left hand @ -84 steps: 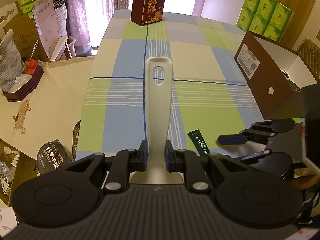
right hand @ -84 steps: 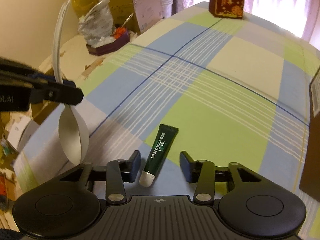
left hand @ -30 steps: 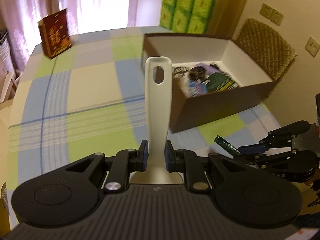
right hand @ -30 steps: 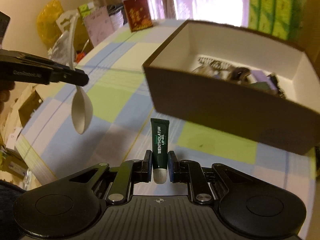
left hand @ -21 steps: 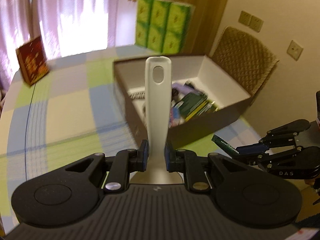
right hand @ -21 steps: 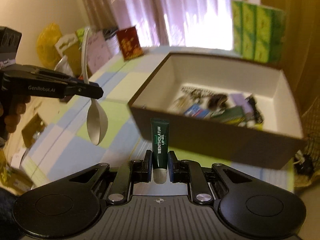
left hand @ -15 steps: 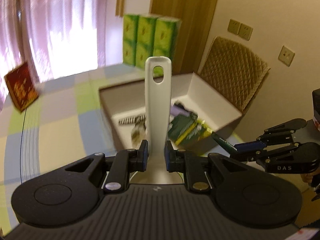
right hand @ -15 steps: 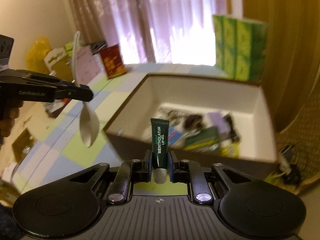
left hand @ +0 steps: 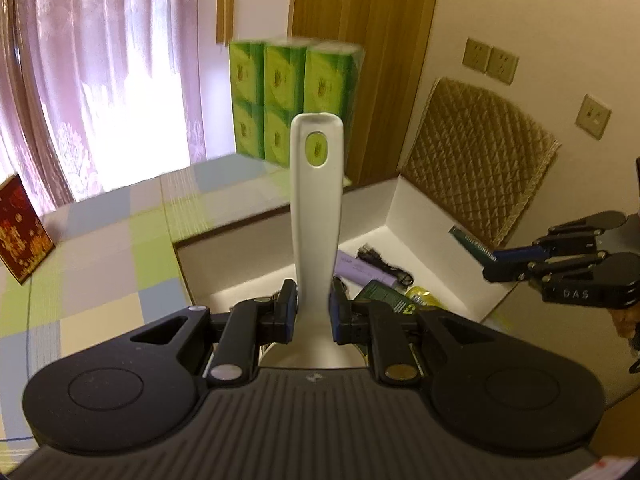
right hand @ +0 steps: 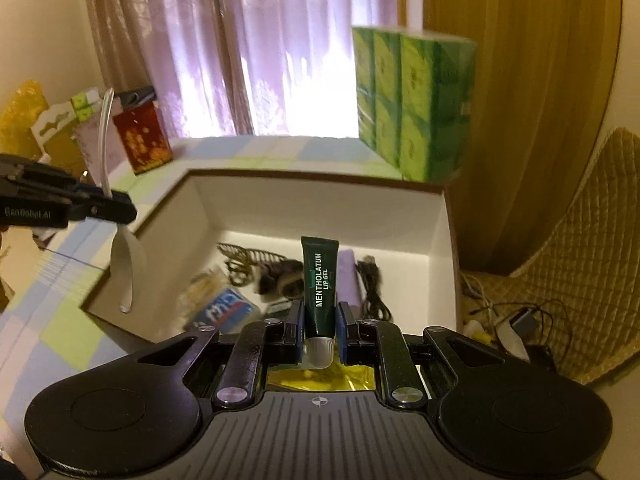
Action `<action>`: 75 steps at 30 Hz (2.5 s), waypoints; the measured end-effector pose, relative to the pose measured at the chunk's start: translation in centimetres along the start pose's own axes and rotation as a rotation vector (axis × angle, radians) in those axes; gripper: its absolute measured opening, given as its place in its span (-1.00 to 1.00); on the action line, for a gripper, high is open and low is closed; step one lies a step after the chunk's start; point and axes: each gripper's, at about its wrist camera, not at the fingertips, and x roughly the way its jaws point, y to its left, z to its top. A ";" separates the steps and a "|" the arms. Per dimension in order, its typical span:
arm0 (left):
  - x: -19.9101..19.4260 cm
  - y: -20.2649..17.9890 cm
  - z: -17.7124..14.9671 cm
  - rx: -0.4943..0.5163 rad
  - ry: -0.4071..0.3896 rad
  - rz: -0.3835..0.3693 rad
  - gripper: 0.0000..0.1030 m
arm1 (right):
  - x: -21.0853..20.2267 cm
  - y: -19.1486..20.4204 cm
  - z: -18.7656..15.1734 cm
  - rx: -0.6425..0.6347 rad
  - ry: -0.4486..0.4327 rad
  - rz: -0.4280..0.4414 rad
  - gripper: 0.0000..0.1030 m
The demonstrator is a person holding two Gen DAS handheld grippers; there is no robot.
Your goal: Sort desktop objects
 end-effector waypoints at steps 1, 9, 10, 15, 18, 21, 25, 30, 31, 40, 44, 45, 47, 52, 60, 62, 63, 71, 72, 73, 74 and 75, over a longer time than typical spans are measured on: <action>0.8 0.1 -0.2 -0.005 0.017 0.002 -0.75 | 0.4 -0.3 -0.1 0.003 0.006 0.000 -0.75; 6.5 0.6 -1.9 -0.020 0.163 0.014 -0.75 | 2.9 -1.6 -0.2 0.004 0.057 0.009 -0.75; 7.1 0.6 -2.1 -0.016 0.184 0.017 -0.75 | 3.3 -1.8 -0.2 0.003 0.066 0.009 -0.75; 9.1 0.4 -3.0 0.003 0.273 0.020 -0.74 | 4.5 -2.6 -0.5 0.005 0.111 0.008 -0.75; 10.1 0.4 -3.5 -0.004 0.315 0.022 -0.74 | 5.1 -3.0 -0.7 0.004 0.133 0.000 -0.75; 10.5 0.6 -4.0 -0.010 0.332 0.025 -0.74 | 5.6 -3.2 -0.8 0.004 0.154 -0.005 -0.75; 10.7 0.5 -4.0 -0.020 0.341 0.025 -0.65 | 6.2 -3.4 -0.9 0.001 0.179 -0.009 -0.75; 10.5 0.1 -4.1 -0.008 0.335 0.012 -0.32 | 6.5 -3.3 -0.8 -0.002 0.177 0.001 -0.74; 10.4 -0.1 -4.0 -0.008 0.329 0.007 -0.19 | 6.5 -3.3 -0.8 -0.002 0.178 -0.001 -0.72; 8.6 -0.4 -3.9 -0.017 0.285 0.008 0.49 | 5.2 -2.4 -1.1 -0.007 0.153 0.020 0.39; 7.9 -0.5 -3.9 -0.031 0.271 0.012 0.63 | 4.6 -1.9 -1.1 0.000 0.145 0.032 0.68; 7.7 -0.6 -3.9 -0.036 0.267 0.011 0.65 | 4.4 -1.7 -1.1 -0.002 0.141 0.034 0.74; 7.3 -0.9 -3.9 -0.045 0.258 0.014 0.73 | 4.1 -1.4 -1.2 -0.009 0.138 0.035 0.83; 6.0 -1.4 -3.7 -0.062 0.229 0.034 0.80 | 3.6 -0.4 -1.4 -0.026 0.136 0.030 0.96; 4.5 -1.8 -3.9 -0.055 0.195 0.116 0.87 | 3.0 0.2 -1.8 0.003 0.128 0.011 0.96; 4.0 -1.9 -4.0 -0.054 0.185 0.132 0.88 | 2.8 0.4 -1.9 0.008 0.126 0.000 0.96; 3.8 -2.0 -4.0 -0.051 0.179 0.143 0.88 | 2.8 0.4 -1.9 0.012 0.124 -0.005 0.96; 2.3 -3.3 -4.3 -0.027 0.127 0.196 0.91 | 1.6 0.6 -2.3 0.062 0.086 -0.039 0.96; 2.1 -3.5 -4.3 -0.028 0.121 0.197 0.92 | 1.4 0.6 -2.4 0.074 0.079 -0.040 0.96; 1.9 -3.8 -4.4 -0.030 0.112 0.197 0.93 | 1.2 0.6 -2.5 0.086 0.071 -0.043 0.96; 1.6 -4.0 -4.5 -0.031 0.103 0.197 0.94 | 0.9 0.6 -2.6 0.095 0.064 -0.047 0.96; 1.4 -4.2 -4.5 -0.030 0.094 0.198 0.94 | 0.7 0.6 -2.6 0.099 0.058 -0.052 0.96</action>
